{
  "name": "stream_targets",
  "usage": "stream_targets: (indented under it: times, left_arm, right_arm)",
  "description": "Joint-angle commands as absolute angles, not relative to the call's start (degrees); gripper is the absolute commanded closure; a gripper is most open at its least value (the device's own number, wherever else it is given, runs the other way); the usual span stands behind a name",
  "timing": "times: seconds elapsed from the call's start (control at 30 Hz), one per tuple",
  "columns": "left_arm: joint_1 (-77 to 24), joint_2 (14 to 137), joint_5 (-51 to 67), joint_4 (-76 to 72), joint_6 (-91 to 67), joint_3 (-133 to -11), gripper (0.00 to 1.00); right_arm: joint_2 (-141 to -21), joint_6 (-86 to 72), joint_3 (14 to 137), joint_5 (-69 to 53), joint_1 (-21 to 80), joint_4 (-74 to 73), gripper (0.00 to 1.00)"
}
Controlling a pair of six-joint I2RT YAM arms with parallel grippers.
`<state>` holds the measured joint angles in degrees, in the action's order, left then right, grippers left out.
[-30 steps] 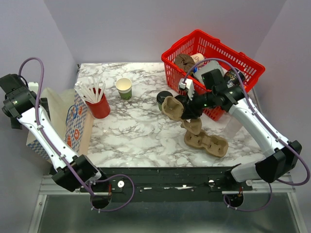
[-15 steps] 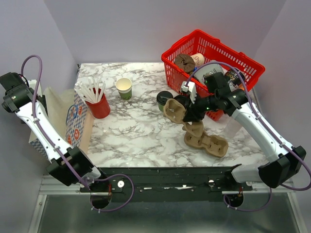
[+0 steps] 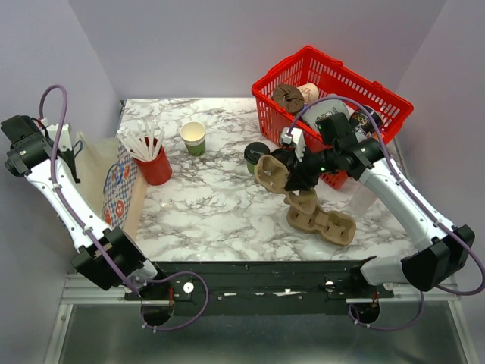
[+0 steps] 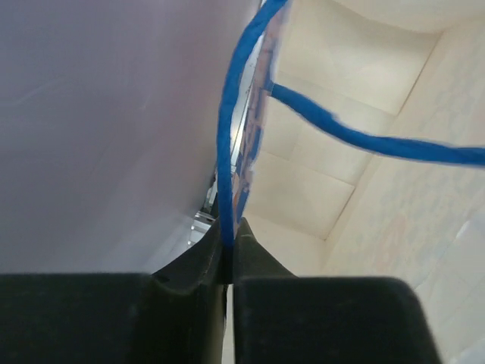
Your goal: Pack the takeout coffee
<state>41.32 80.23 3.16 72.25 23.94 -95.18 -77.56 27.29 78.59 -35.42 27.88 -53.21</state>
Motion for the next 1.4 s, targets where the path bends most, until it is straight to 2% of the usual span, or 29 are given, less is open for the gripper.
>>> stream_targets:
  times: [0.0, 0.2, 0.37, 0.57, 0.67, 0.83, 1.0, 1.37]
  left_arm:
    - [41.8, 76.8, 8.3, 74.3, 27.8, -95.8, 0.99]
    - [41.8, 71.2, 10.7, 79.9, 36.6, -92.6, 1.00]
    - [41.7, 68.5, 17.6, 86.3, 45.3, -92.3, 1.00]
    - [40.1, 66.2, 25.3, 86.7, 49.0, -95.4, 1.00]
    - [37.4, 64.5, 30.6, 86.8, 52.4, -92.0, 1.00]
    - [28.2, 66.0, 33.6, 86.7, 50.3, -89.0, 1.00]
    - [20.3, 69.7, 33.4, 86.7, 47.1, -93.3, 1.00]
    - [17.1, 71.1, 31.3, 86.7, 47.0, -93.2, 1.00]
  right_arm:
    - [-78.6, 28.6, 80.3, -36.5, 27.7, -53.7, 0.99]
    - [-78.5, 28.7, 80.5, -37.5, 27.7, -54.0, 0.99]
    - [-79.5, 28.9, 81.3, -38.0, 27.7, -54.2, 0.99]
    - [-81.6, 29.1, 84.8, -38.4, 27.7, -54.2, 0.99]
    - [-81.5, 28.7, 86.2, -39.1, 27.7, -53.4, 0.99]
    - [-80.9, 27.2, 89.1, -38.4, 27.7, -53.1, 0.99]
    - [-80.4, 26.7, 91.1, -37.2, 27.7, -52.9, 0.99]
    - [-80.9, 26.7, 91.8, -36.3, 27.7, -52.6, 0.99]
